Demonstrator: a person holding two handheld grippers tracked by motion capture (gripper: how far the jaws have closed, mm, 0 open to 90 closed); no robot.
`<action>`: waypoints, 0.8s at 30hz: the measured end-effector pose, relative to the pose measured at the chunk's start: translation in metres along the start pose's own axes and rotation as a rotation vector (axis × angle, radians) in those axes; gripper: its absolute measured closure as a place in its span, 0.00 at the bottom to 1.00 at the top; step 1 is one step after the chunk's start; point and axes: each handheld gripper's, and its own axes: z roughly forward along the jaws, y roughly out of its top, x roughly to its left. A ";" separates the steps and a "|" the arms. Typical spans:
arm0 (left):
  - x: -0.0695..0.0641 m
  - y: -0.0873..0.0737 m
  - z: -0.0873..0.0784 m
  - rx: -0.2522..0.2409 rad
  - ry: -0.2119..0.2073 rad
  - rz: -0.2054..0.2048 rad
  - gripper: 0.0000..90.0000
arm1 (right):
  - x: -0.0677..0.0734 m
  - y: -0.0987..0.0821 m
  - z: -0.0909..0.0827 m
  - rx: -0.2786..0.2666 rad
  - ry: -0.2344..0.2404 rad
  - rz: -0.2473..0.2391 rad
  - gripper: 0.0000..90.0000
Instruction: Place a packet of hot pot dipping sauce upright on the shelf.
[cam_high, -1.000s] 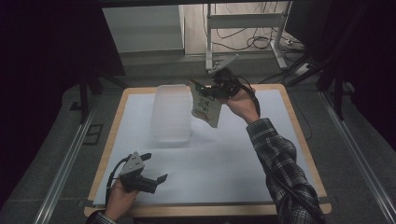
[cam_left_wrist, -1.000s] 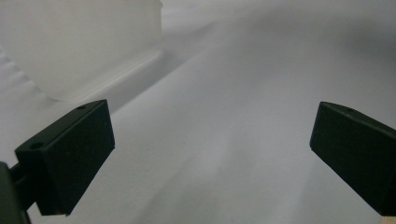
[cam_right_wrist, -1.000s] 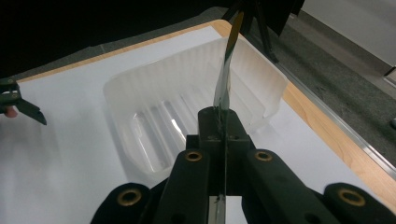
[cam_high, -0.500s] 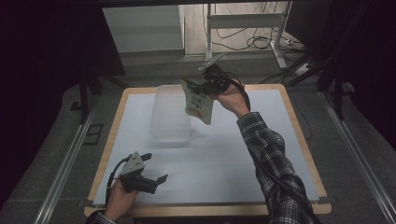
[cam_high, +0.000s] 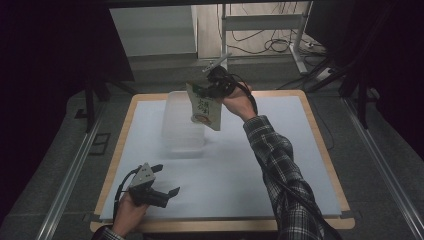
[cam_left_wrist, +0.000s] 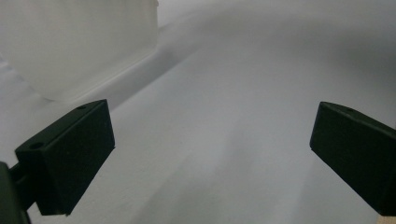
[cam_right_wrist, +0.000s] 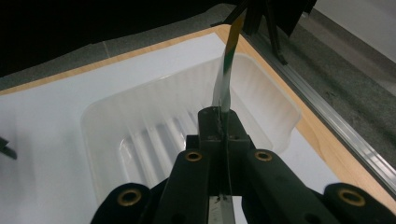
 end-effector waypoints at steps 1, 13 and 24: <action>0.000 0.000 0.000 0.000 0.000 0.003 0.00 | 0.000 0.003 0.004 -0.001 -0.006 -0.003 0.99; 0.000 0.000 0.000 -0.002 -0.002 0.002 0.00 | 0.011 0.021 0.032 -0.046 -0.001 -0.004 0.99; 0.000 0.000 -0.001 -0.003 -0.003 0.002 0.00 | 0.025 0.032 0.051 -0.071 0.024 -0.010 0.99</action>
